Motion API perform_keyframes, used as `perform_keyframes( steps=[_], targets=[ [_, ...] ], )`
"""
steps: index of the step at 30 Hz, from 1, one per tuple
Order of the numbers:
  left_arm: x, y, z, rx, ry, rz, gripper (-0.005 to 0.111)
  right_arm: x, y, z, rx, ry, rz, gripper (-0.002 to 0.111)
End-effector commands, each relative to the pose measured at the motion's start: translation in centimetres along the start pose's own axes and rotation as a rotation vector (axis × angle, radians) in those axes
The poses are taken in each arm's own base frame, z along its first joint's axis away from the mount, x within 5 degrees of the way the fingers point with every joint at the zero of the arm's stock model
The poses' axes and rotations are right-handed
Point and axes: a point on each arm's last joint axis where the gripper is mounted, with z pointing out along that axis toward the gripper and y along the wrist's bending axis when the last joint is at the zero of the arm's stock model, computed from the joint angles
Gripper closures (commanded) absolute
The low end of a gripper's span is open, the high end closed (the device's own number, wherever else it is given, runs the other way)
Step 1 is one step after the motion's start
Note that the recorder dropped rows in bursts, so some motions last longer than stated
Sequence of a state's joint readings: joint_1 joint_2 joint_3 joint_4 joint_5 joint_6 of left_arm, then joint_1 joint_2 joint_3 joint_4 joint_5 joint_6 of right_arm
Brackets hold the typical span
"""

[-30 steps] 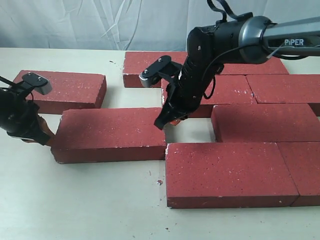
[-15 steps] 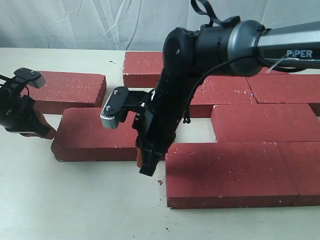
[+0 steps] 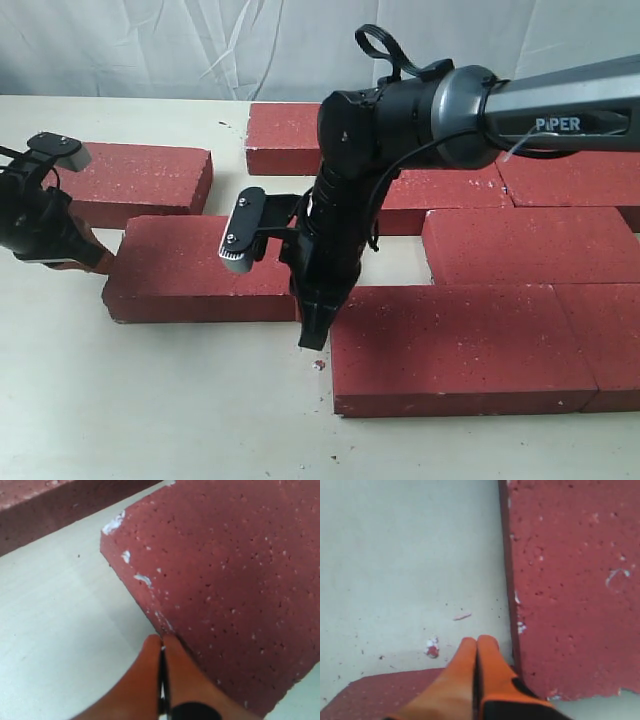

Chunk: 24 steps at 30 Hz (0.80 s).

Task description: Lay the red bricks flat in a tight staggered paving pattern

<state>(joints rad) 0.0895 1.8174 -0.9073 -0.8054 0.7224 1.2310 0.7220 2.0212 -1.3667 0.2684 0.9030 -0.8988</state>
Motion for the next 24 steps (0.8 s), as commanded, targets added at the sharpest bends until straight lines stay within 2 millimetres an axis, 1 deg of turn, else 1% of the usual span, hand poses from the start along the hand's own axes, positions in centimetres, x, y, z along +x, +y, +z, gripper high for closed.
perform_keyframes(
  steps=[1, 10, 15, 21, 24],
  targets=[
    [-0.15, 0.04, -0.11, -0.006, -0.01, -0.001, 0.107, 0.05, -0.5, -0.21, 0.058, 0.009, 0.014, 0.109],
    [-0.12, -0.09, -0.11, 0.009, -0.007, -0.004, 0.107, 0.14, -0.74, -0.22, 0.085, 0.018, 0.033, 0.109],
    [-0.03, -0.35, -0.11, 0.037, 0.003, -0.006, 0.107, 0.26, -0.96, -0.29, 0.108, 0.034, 0.017, 0.109],
    [-0.02, -0.39, -0.11, 0.042, 0.004, -0.006, 0.107, 0.53, -1.15, -0.32, 0.13, 0.062, 0.033, 0.109],
    [0.0, -0.45, -0.12, 0.048, 0.007, -0.006, 0.107, 0.61, -1.27, -0.34, 0.145, 0.069, 0.069, 0.109]
  ],
)
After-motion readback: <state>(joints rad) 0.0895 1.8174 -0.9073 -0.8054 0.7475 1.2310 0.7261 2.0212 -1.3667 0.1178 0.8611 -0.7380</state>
